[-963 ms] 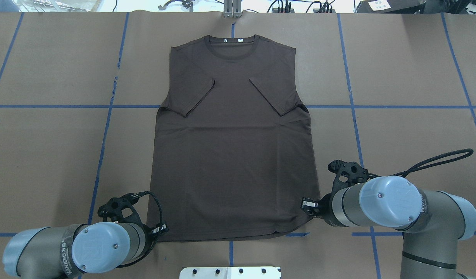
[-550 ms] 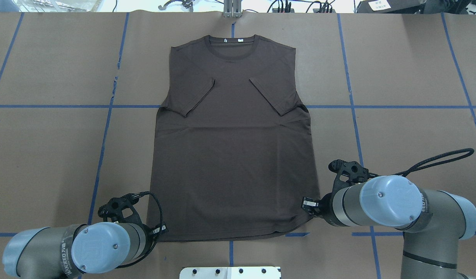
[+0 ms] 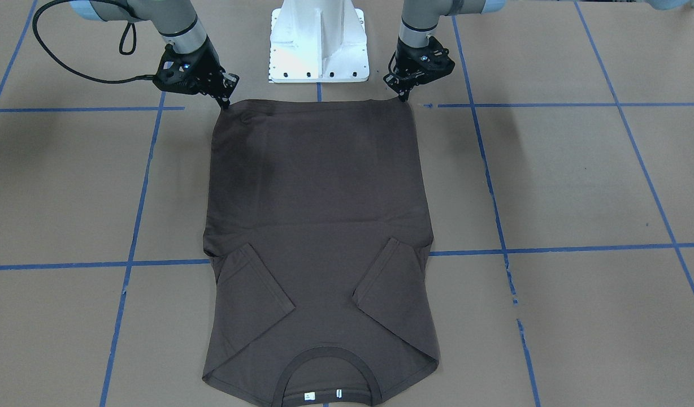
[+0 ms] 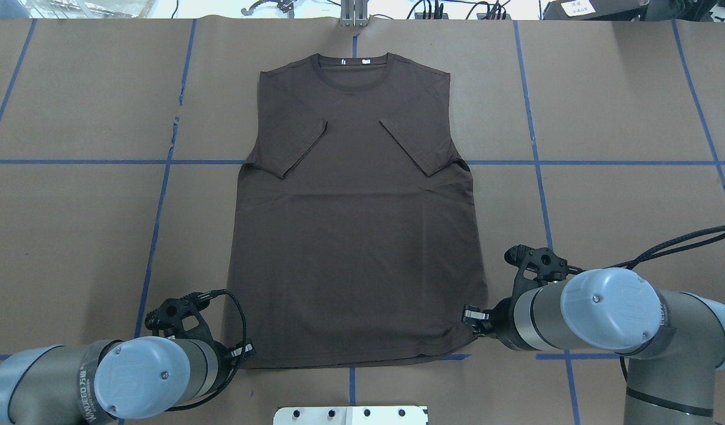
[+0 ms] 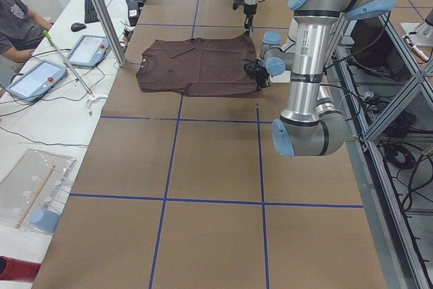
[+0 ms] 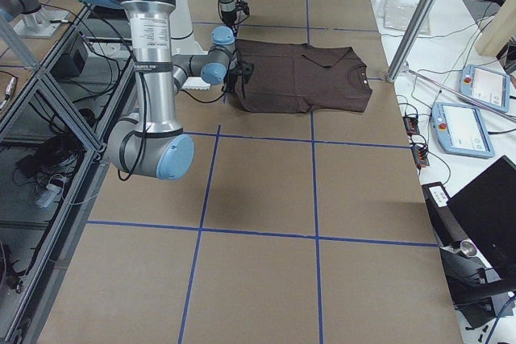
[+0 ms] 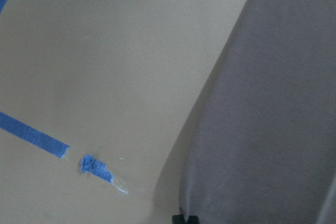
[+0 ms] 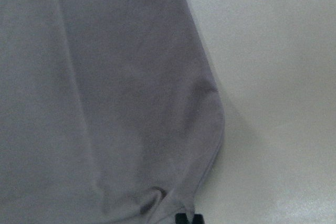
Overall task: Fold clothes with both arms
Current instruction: 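Grasp both hem corners with the left and right grippers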
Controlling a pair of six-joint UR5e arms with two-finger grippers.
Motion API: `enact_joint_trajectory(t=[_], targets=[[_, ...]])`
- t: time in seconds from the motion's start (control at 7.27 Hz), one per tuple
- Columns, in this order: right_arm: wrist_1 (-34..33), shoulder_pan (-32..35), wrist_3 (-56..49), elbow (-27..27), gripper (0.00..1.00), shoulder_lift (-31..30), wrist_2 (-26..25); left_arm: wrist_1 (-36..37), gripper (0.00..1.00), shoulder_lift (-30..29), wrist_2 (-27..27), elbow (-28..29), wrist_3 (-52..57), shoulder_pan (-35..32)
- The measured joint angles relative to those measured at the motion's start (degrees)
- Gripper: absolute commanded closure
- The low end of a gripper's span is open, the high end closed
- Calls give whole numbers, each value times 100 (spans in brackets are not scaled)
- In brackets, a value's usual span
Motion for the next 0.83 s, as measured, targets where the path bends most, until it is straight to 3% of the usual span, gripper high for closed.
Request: enact_joint_trajectory(t=[0.41,0.83], targets=[[-23,-313,-2,642,100,-377,552,455,100,73,-98,-600,259,107],[-10,-402,-19,1058,100,-748,956,828,100,264,-171,-1250,347,653]])
